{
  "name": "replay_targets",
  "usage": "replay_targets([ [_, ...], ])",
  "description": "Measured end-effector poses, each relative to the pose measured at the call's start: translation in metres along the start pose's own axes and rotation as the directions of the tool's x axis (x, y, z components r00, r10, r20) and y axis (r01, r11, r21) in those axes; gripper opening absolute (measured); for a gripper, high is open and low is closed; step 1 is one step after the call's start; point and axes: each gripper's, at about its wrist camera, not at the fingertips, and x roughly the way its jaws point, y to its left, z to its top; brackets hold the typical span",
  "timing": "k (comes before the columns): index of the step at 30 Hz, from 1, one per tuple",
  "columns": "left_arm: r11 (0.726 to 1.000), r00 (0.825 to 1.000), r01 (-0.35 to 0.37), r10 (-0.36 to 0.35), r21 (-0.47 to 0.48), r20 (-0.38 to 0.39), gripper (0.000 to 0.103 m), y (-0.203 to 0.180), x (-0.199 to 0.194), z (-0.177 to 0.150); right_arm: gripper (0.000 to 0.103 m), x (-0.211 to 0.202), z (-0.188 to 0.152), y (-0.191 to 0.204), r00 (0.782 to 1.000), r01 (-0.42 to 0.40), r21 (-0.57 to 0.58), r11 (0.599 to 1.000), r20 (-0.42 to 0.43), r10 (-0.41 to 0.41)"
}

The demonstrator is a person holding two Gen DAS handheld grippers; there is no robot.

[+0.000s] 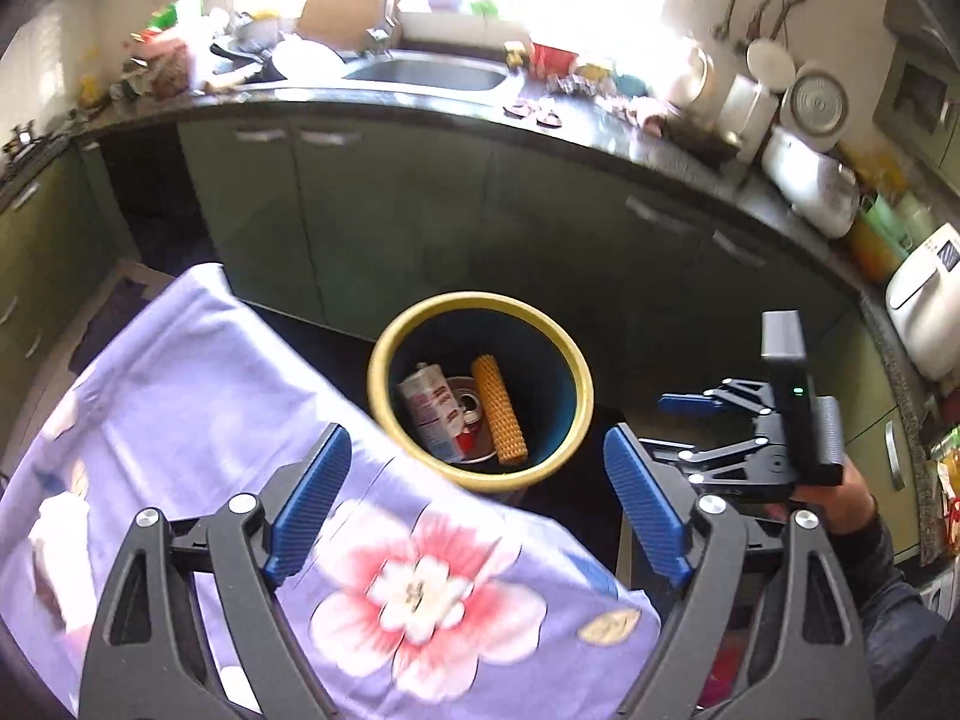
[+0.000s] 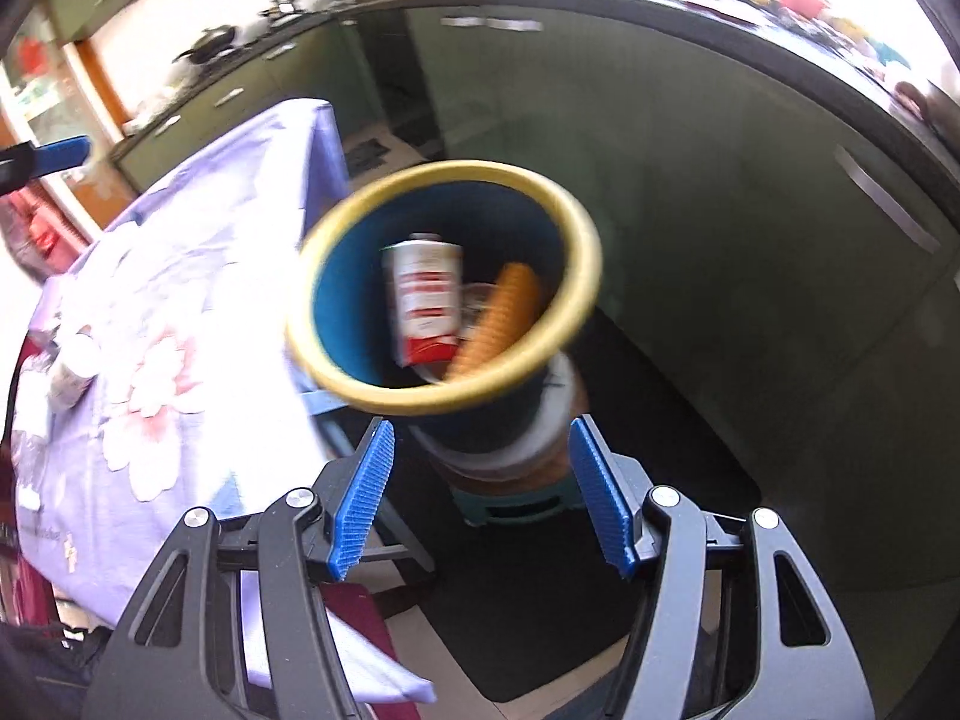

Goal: Collect trash
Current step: 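Move the right gripper to the white pill bottle on the table, then grasp the white pill bottle with the right gripper and lift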

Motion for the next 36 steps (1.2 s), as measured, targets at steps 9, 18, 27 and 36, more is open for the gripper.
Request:
replay_targets([
  [9, 0.971, 0.975, -0.097, 0.137, -0.219, 0.177, 0.092, 0.044, -0.133, -0.116, 0.062, 0.002, 0.003, 0.137, 0.989, -0.131, -0.258, 0.957, 0.028, 0.143],
  [18, 0.893, 0.905, -0.230, 0.343, -0.387, 0.252, 0.094, 0.086, -0.209, -0.225, 0.088, 0.019, -0.019, 0.292, 0.947, -0.271, -0.489, 0.829, 0.020, 0.321],
  [27, 0.843, 0.879, -0.237, 0.398, -0.482, 0.263, 0.095, 0.103, -0.231, -0.281, 0.098, 0.058, -0.008, 0.362, 0.951, -0.243, -0.541, 0.805, 0.028, 0.307],
  [36, 0.831, 0.891, -0.208, 0.378, -0.516, 0.251, 0.095, 0.114, -0.225, -0.300, 0.098, 0.091, 0.002, 0.382, 0.971, -0.199, -0.569, 0.798, -0.004, 0.239],
])
